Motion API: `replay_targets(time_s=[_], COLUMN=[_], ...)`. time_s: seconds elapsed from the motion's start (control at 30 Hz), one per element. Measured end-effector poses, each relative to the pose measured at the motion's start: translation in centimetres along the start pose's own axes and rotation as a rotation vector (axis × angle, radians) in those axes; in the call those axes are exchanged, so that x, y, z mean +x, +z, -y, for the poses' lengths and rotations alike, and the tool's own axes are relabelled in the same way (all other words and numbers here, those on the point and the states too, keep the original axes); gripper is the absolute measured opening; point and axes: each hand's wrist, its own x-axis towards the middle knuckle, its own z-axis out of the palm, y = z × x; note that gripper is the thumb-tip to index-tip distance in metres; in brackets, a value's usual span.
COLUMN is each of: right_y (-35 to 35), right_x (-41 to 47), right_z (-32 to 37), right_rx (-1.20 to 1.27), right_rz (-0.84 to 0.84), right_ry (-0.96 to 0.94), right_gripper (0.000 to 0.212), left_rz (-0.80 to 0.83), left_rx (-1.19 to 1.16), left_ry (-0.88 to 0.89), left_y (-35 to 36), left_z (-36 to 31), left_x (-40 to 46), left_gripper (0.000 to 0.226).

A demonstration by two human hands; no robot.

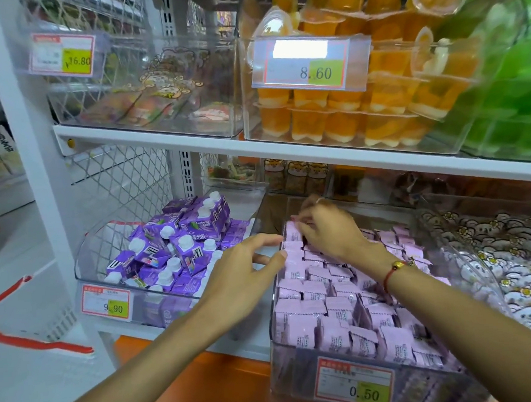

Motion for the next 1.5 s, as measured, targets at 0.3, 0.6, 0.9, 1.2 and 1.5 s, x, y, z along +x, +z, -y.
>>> replay_targets(time_s=[0.3,0.6,0.9,1.2,1.5], right_y=[-6.0,-7.6,-6.5,-4.2,-1.5], right_x=[-4.0,-5.6,-5.8,-3.2,-0.6], right_z=[1.1,2.9,4.5,-0.5,0.1], right_rx=[1.353,1.118,0.269,0.64,0.645], right_rz=[-0.34,0.082,-0.14,-0.144,-0.012], right_ry=[0.779,0.664,-0.16,0.366,0.287], right_gripper=[0.013,0.022,0.043,0.036,0.054], left_rz=[-0.085,-0.284,-0.238,-0.04,0.002], left_rx=[-0.218,-0.645,-0.661,0.014,0.068], left_ry=[0.12,-0.015,-0.143,-0.034,0.012], left_y=[-0.7,-0.5,-0.3,-1.0,-0.7], left_z=[0.0,-2.4,-2.6,-0.4,-0.1], left_x=[0.4,0.6,0.6,-0.2,-0.3], left_gripper=[0.065,0.02,0.037,0.038,0.019])
